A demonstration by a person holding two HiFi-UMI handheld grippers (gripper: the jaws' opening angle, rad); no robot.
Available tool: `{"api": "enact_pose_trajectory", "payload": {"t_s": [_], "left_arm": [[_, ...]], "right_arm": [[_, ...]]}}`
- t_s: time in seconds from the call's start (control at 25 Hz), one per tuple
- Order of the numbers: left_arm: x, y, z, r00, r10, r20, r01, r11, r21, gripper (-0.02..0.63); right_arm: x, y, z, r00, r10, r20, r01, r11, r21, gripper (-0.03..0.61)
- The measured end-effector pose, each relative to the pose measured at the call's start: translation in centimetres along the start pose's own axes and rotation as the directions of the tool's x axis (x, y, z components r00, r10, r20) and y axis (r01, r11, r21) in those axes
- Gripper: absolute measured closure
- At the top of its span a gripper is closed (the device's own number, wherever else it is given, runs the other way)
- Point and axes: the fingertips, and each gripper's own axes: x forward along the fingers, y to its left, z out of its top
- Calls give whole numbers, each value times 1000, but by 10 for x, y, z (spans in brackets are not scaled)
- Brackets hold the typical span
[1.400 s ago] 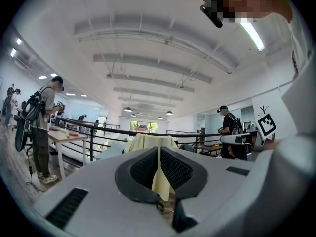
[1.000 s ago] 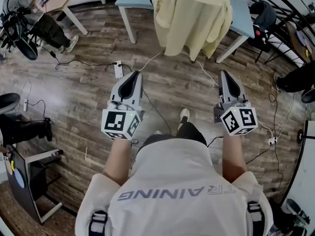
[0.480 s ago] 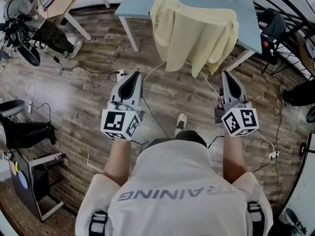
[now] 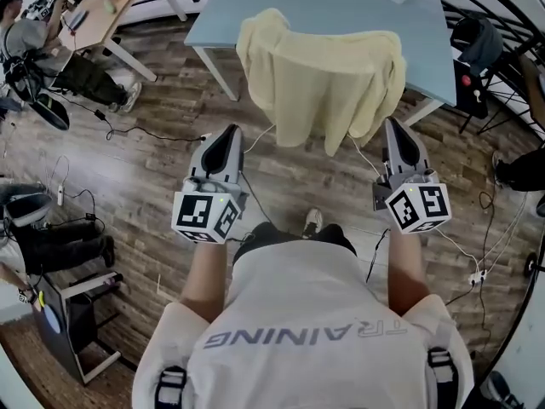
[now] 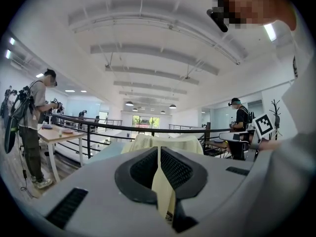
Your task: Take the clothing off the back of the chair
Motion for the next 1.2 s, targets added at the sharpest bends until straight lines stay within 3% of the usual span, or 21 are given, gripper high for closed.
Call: {"api": "enact_pose_trajectory", "payload": {"t_s": [0.28, 0.48, 0.72, 0.88, 1.04, 1.2], "left_arm": [[42, 25, 0, 998, -55, -5, 55, 998, -9, 567], [80, 62, 3, 989, -145, 17, 146, 989, -26, 567], [116, 130, 8, 963, -269, 20, 269, 963, -15, 568], [149, 149, 13, 936, -352, 0, 352, 936, -13, 567], [172, 149, 8, 919, -394, -27, 393, 919, -29, 566], [193, 149, 12, 916, -399, -49, 396, 916, -60, 566]], "right_arm": [[28, -6, 8, 999, -40, 29, 40, 999, -1, 557], [51, 2, 17, 989, -142, 41, 143, 989, -32, 557], [96, 27, 8, 955, -287, 71, 290, 956, -49, 557], [102, 22, 12, 919, -385, 85, 390, 920, -42, 557], [108, 11, 14, 906, -416, 79, 420, 907, -44, 557], [114, -17, 28, 917, -396, 41, 398, 914, -73, 557]]}}
